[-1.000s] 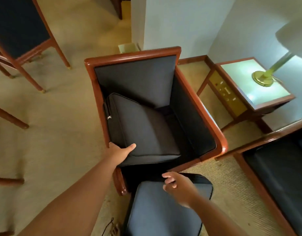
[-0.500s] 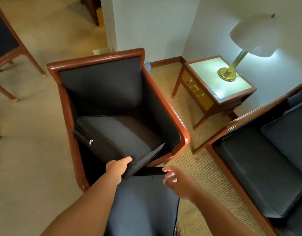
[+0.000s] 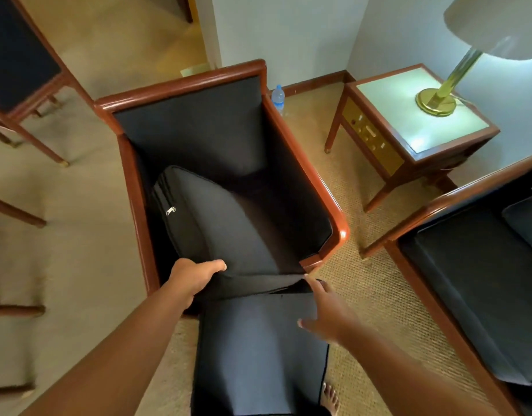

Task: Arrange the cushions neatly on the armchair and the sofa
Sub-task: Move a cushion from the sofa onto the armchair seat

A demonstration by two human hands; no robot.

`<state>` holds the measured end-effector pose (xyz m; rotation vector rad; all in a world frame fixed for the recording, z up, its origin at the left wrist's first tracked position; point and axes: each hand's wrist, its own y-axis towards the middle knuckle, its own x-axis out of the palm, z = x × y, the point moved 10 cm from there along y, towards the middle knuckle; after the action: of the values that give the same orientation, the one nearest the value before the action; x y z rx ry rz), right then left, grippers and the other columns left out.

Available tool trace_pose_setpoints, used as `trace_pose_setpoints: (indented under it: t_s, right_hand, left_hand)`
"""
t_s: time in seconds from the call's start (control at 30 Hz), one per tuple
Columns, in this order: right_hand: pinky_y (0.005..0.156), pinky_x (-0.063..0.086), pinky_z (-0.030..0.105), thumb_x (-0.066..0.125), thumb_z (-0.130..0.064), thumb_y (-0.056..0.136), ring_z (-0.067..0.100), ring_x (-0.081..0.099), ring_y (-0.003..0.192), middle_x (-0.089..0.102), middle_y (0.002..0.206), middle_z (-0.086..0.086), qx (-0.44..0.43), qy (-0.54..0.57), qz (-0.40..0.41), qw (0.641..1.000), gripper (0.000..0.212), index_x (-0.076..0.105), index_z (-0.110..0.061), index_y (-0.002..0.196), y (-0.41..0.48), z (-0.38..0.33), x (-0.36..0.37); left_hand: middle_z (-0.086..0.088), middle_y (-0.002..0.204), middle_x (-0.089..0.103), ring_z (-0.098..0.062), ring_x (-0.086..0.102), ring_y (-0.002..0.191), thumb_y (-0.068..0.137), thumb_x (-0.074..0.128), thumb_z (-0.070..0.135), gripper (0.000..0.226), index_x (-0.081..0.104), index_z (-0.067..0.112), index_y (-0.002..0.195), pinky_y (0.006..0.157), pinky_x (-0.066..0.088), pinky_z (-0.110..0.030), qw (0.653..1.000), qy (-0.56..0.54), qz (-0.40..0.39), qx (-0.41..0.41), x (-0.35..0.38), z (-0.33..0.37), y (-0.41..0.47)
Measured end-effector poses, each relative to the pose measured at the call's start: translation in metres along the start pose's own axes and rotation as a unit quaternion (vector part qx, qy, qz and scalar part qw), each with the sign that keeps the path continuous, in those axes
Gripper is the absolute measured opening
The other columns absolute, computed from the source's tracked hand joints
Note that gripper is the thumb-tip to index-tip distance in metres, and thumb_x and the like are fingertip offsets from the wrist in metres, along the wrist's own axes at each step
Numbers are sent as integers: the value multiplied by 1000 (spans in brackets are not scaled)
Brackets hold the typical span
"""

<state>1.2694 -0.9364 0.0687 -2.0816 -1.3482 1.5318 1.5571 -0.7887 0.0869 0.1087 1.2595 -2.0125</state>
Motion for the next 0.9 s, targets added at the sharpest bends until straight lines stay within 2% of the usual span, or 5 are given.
trace_pose_setpoints:
  t_s: [0.2,0.37,0.57,0.73,0.9]
  right_hand:
    - [124,25,45,88,-59,60,23,2,156,-13,167,-3,-59,132,122,982,148,-25,-40,154,1,-118,42]
    - [115,33,61,98,-39,54,34,26,148,30,154,10,23,183,392,901,121,26,-16,148,-9,-102,-10]
    - [106,47,50,94,-38,61,35,38,135,30,147,8,109,-7,289,951,130,7,-31,157,16,-109,-62]
    - [95,51,43,93,-38,58,30,46,122,39,135,5,137,-42,265,954,118,19,-25,150,-2,-88,-59]
    - [99,48,44,87,-40,64,31,42,130,40,138,3,104,-43,249,962,100,28,-23,143,-24,-59,-20]
  left_hand:
    - [-4,98,65,-21,67,76,78,71,61,54,62,14,105,63,48,-30,984,141,-101,27,28,35,-20]
    - [-3,89,69,-13,63,66,102,46,37,31,64,12,105,62,48,-28,970,99,-219,33,62,25,-15]
    - [-4,96,67,-18,65,78,106,43,40,31,61,14,111,66,54,-30,975,11,-205,84,44,48,-1]
    - [-4,95,65,-17,65,74,99,46,61,57,61,8,114,60,55,-30,983,39,-161,84,53,58,10]
    - [-5,76,57,-18,54,60,85,44,83,76,60,8,90,47,45,-29,986,104,-115,65,61,22,4]
